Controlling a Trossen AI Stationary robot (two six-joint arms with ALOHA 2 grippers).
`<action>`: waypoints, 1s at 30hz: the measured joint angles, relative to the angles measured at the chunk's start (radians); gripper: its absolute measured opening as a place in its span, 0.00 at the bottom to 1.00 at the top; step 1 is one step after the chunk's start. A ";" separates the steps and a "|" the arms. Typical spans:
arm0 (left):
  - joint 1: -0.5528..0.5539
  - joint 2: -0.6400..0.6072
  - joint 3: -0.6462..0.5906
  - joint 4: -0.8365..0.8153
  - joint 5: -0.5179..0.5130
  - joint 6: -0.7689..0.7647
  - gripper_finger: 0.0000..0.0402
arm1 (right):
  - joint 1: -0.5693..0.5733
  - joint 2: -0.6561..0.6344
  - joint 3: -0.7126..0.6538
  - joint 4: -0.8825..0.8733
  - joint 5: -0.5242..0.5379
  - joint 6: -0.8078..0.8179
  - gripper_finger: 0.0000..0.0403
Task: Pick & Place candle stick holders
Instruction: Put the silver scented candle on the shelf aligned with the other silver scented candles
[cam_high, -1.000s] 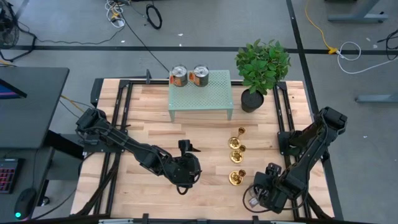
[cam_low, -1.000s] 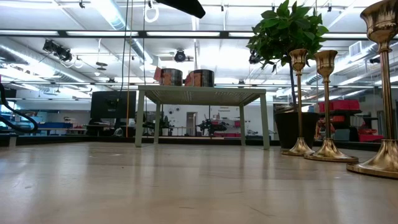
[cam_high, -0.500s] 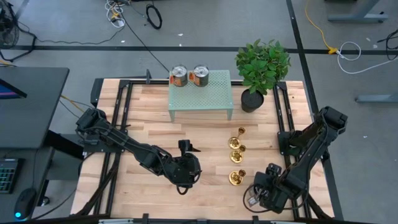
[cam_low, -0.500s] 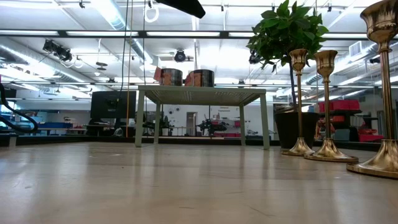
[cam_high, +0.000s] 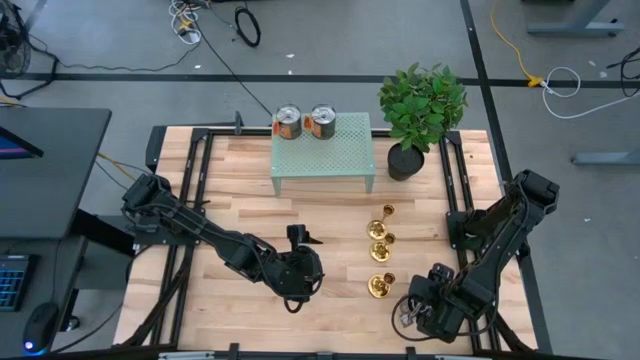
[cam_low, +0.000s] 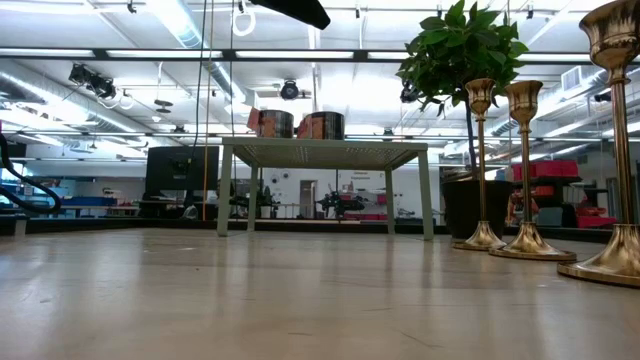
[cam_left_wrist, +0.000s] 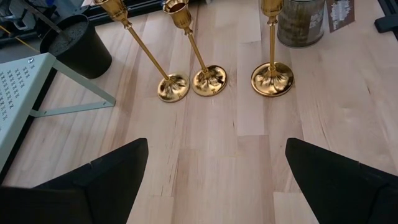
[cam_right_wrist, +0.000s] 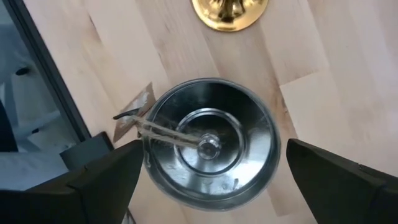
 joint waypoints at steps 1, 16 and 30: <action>0.000 0.000 0.000 0.000 0.000 0.000 0.97 | 0.000 0.000 0.000 0.004 -0.005 0.000 0.99; 0.000 0.000 0.000 0.000 0.000 0.000 0.97 | 0.000 0.000 0.000 0.015 -0.018 0.030 0.99; 0.000 0.000 0.000 0.000 0.000 0.000 0.97 | 0.000 0.021 -0.010 0.046 -0.019 0.053 0.99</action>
